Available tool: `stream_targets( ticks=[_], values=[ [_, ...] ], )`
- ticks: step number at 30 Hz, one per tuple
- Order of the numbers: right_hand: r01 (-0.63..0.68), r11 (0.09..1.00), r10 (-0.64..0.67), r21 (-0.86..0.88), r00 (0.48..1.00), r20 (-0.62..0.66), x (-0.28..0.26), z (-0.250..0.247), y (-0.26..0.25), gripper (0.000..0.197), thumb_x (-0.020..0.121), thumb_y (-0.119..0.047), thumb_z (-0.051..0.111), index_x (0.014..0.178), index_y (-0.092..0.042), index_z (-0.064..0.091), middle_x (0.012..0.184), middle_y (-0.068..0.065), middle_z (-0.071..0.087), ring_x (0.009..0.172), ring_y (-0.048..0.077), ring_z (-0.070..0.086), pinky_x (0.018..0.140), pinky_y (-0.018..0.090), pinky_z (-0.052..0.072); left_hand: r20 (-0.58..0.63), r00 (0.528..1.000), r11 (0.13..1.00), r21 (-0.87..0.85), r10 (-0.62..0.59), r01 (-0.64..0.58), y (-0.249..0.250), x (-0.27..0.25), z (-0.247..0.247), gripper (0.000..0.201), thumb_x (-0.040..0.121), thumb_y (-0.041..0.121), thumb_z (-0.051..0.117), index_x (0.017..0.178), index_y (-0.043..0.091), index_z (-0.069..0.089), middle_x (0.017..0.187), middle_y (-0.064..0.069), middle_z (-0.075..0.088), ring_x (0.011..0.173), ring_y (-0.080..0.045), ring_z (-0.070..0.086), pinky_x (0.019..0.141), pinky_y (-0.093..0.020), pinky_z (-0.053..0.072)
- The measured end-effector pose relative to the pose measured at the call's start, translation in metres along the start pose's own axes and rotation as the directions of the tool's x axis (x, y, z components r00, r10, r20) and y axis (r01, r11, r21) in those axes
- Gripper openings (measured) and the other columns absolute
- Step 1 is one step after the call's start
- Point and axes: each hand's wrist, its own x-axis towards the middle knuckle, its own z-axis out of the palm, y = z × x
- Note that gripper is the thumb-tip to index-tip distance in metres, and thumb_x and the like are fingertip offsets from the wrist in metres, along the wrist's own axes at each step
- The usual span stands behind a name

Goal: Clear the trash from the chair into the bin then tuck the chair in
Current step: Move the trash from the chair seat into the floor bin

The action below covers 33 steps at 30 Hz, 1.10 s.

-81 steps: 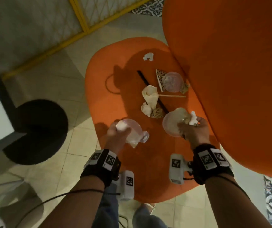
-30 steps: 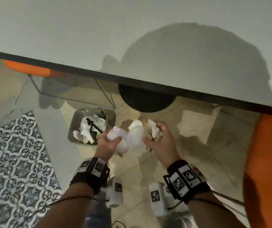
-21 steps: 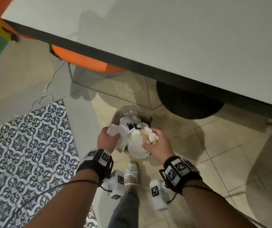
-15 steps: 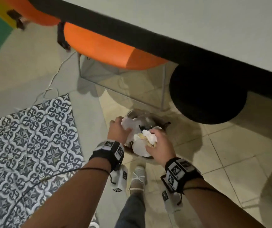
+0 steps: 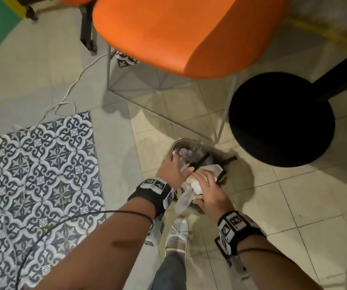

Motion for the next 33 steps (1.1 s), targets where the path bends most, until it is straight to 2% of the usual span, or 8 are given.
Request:
stream_targets(
  ticks=[6, 9, 14, 19, 22, 25, 29, 33],
  values=[
    [-0.113, 0.992, 0.115, 0.060, 0.993, -0.033, 0.000, 0.006, -0.004, 0.099, 0.076, -0.030, 0.075, 0.150, -0.032, 0.010, 0.155, 0.000, 0.015, 0.106, 0.016, 0.060, 0.083, 0.022, 0.049, -0.061, 0.997, 0.993, -0.114, -0.042, 0.035, 0.006, -0.008, -0.004, 0.077, 0.090, 0.050, 0.051, 0.147, 0.007, 0.020, 0.150, -0.015, 0.028, 0.138, -0.029, 0.032, 0.112, -0.037, 0.030],
    [-0.153, 0.979, 0.164, 0.135, 0.984, -0.069, 0.002, 0.012, -0.008, 0.097, 0.079, -0.027, 0.073, 0.151, -0.031, 0.007, 0.157, 0.001, 0.010, 0.116, 0.019, 0.057, 0.089, 0.027, 0.049, -0.158, 0.974, 0.962, -0.243, -0.162, 0.121, 0.007, -0.023, -0.001, 0.072, 0.090, 0.054, 0.047, 0.145, 0.012, 0.026, 0.142, -0.016, 0.036, 0.129, -0.031, 0.042, 0.106, -0.041, 0.037],
    [-0.188, 0.950, 0.210, 0.251, 0.975, -0.065, 0.006, 0.015, -0.009, 0.089, 0.085, -0.019, 0.067, 0.151, -0.027, 0.009, 0.159, 0.000, 0.002, 0.125, 0.023, 0.051, 0.098, 0.031, 0.045, 0.016, 0.934, 0.869, -0.361, -0.357, 0.338, -0.004, -0.052, 0.018, 0.079, 0.084, 0.046, 0.062, 0.143, 0.008, 0.026, 0.144, -0.020, 0.031, 0.132, -0.034, 0.038, 0.108, -0.039, 0.034],
    [-0.184, 0.951, 0.214, 0.249, 0.971, -0.102, 0.009, 0.023, -0.005, 0.089, 0.084, -0.018, 0.068, 0.151, -0.026, 0.011, 0.159, -0.001, 0.004, 0.125, 0.024, 0.051, 0.098, 0.034, 0.046, -0.011, 0.974, 0.913, -0.349, -0.227, 0.209, -0.017, -0.047, 0.029, 0.082, 0.077, 0.014, 0.070, 0.145, 0.013, 0.022, 0.144, -0.016, 0.030, 0.136, -0.029, 0.031, 0.109, -0.035, 0.033],
    [-0.180, 0.960, 0.212, 0.216, 0.968, -0.134, 0.010, 0.026, -0.003, 0.087, 0.084, -0.017, 0.068, 0.151, -0.026, 0.013, 0.158, 0.000, 0.008, 0.127, 0.025, 0.049, 0.097, 0.036, 0.047, -0.193, 0.971, 0.935, -0.346, -0.145, 0.071, -0.021, -0.053, 0.028, 0.076, 0.078, 0.012, 0.069, 0.142, 0.014, 0.028, 0.133, -0.011, 0.039, 0.116, -0.023, 0.050, 0.094, -0.024, 0.042],
    [-0.179, 0.957, 0.216, 0.228, 0.965, -0.146, 0.009, 0.029, -0.004, 0.087, 0.083, -0.014, 0.068, 0.150, -0.027, 0.014, 0.158, -0.002, 0.008, 0.126, 0.024, 0.050, 0.097, 0.036, 0.048, -0.292, 0.956, 0.954, -0.289, -0.010, -0.078, -0.026, -0.063, 0.030, 0.064, 0.079, 0.016, 0.069, 0.133, 0.015, 0.035, 0.125, -0.003, 0.040, 0.102, -0.014, 0.052, 0.086, -0.019, 0.042],
    [-0.143, 0.953, 0.191, 0.267, 0.968, -0.163, 0.007, 0.036, -0.002, 0.087, 0.083, -0.017, 0.068, 0.150, -0.026, 0.014, 0.159, -0.001, 0.006, 0.128, 0.024, 0.049, 0.095, 0.035, 0.049, -0.126, 0.983, 0.975, -0.163, 0.131, -0.151, -0.042, -0.067, 0.040, 0.047, 0.082, 0.017, 0.064, 0.123, 0.013, 0.041, 0.118, -0.003, 0.040, 0.102, -0.018, 0.052, 0.086, -0.023, 0.044],
    [-0.083, 0.964, 0.132, 0.252, 0.974, -0.184, 0.001, 0.039, 0.004, 0.080, 0.088, -0.026, 0.062, 0.151, -0.024, 0.013, 0.160, 0.002, 0.005, 0.131, 0.022, 0.046, 0.091, 0.029, 0.049, 0.004, 0.973, 0.971, -0.063, 0.232, -0.231, -0.046, -0.058, 0.044, 0.048, 0.075, 0.005, 0.062, 0.120, 0.011, 0.045, 0.114, -0.006, 0.040, 0.098, -0.020, 0.050, 0.082, -0.023, 0.044]
  ],
)
